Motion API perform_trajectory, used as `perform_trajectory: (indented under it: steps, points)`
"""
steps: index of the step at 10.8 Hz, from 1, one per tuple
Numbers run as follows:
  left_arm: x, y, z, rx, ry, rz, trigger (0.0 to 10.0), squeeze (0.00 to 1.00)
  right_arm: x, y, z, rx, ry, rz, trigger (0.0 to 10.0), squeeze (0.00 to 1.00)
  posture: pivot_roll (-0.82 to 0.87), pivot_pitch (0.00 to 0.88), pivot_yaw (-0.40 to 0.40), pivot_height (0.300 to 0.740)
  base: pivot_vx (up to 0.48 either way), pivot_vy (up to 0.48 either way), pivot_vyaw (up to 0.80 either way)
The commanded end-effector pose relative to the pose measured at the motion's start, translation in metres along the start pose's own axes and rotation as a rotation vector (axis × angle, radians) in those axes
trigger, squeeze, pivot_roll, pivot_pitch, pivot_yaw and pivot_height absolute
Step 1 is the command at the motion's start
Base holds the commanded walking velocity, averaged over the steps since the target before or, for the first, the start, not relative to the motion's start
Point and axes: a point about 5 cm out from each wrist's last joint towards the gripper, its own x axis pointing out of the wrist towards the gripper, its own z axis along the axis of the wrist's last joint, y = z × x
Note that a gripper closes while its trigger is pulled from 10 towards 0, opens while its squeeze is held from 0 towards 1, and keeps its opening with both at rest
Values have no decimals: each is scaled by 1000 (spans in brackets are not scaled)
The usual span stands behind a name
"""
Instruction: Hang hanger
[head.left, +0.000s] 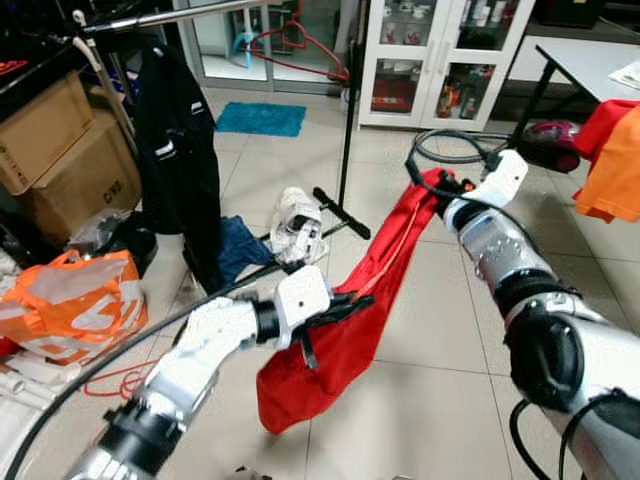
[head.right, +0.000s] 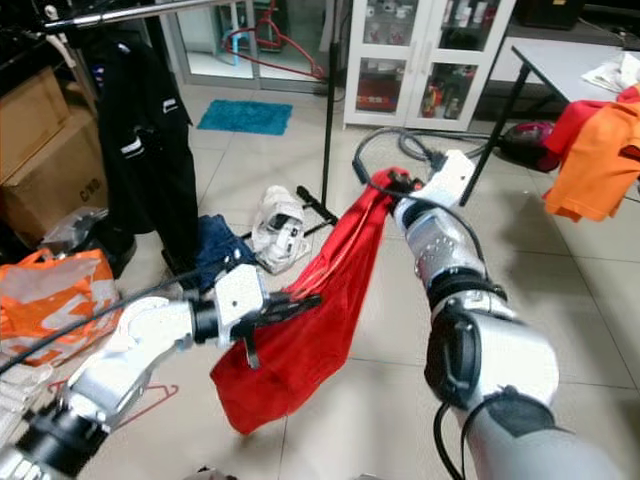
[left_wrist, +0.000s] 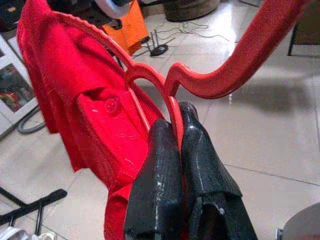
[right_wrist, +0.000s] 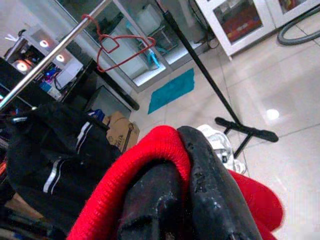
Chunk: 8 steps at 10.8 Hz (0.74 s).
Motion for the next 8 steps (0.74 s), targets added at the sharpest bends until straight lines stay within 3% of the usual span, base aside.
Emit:
perform_trajectory:
  steps: [1, 3, 4, 5, 6, 8]
  points:
    - [0, -33, -19, -62, 94, -275, 10000, 0, -1, 12, 89, -13, -315, -23, 10000, 0, -40, 0, 22, 740, 0, 0, 0]
    - [6, -22, 8, -95, -28, -310, 10000, 0, 5, 25, 78, -12, -271, 11, 10000, 0, -19, 0, 10, 740, 0, 0, 0]
    - [8, -14, 42, -201, -227, -345, 10000, 0, 7, 31, 69, -16, -233, 31, 10000, 0, -19, 0, 7, 740, 0, 0, 0]
    - [2, -12, 80, -270, -425, -419, 10000, 0, 9, 29, 52, -33, -165, 26, 10000, 0, -25, 0, 7, 740, 0, 0, 0]
    - [-2, -11, 88, -282, -464, -436, 10000, 0, 9, 27, 46, -36, -145, 19, 10000, 0, -28, 0, 8, 740, 0, 0, 0]
    - [-18, -10, 111, -373, -599, -475, 10000, 0, 3, 6, 24, -18, -71, -31, 10000, 0, -30, 0, 8, 740, 0, 0, 0]
